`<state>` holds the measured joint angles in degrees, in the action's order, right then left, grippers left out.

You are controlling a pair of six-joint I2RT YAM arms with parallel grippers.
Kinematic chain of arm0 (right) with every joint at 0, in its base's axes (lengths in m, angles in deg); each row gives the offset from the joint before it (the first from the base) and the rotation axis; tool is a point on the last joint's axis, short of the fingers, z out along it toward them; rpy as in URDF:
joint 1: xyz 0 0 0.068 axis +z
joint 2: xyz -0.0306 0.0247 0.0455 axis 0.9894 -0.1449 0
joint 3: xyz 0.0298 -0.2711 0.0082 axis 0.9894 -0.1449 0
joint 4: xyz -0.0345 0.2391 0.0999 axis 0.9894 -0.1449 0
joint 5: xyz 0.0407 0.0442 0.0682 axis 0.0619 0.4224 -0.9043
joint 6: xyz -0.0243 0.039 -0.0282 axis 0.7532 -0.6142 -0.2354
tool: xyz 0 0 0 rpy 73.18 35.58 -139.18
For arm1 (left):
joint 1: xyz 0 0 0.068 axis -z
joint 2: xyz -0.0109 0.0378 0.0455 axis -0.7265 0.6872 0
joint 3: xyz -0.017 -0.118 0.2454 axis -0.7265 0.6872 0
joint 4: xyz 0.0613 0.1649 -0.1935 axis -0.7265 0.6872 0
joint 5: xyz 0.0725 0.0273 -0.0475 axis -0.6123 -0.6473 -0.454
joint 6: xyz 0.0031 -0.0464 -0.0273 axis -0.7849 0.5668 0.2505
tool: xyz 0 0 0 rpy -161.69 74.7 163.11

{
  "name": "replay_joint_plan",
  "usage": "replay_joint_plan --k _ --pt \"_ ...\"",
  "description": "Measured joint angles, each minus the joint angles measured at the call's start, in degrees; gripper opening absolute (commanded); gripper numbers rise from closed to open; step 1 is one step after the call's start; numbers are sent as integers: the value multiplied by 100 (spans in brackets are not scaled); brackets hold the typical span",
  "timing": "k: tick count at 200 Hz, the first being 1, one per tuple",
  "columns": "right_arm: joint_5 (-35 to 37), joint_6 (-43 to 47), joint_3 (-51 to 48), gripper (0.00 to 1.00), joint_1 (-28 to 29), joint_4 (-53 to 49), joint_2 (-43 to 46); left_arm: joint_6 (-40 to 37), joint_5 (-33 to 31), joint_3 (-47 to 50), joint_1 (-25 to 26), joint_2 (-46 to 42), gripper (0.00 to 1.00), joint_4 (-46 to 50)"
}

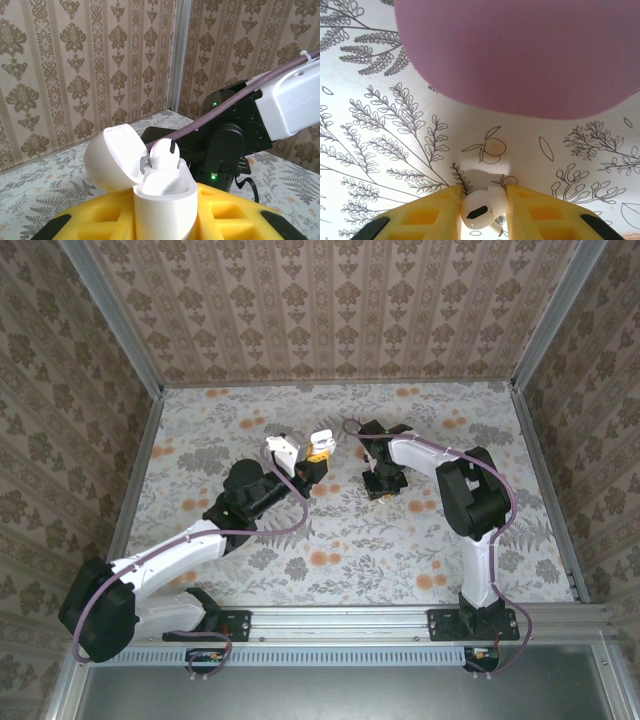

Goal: Insert the wireless bluetooth earbuds into the charging case

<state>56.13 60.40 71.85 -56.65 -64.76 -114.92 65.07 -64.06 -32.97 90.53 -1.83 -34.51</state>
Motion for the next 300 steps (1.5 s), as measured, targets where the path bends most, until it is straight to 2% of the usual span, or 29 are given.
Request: replay_joint_plan --k 162,225,300 --pt "-157 -1233 -96 31 2 216 3189 136 131 -15 22 671 28 -131" --pt "-350 -1762 9 31 101 684 3912 157 138 -238 254 1215 28 -407" --pt "-452 -2153 44 31 461 1119 3978 155 197 -422 442 1480 28 -693"
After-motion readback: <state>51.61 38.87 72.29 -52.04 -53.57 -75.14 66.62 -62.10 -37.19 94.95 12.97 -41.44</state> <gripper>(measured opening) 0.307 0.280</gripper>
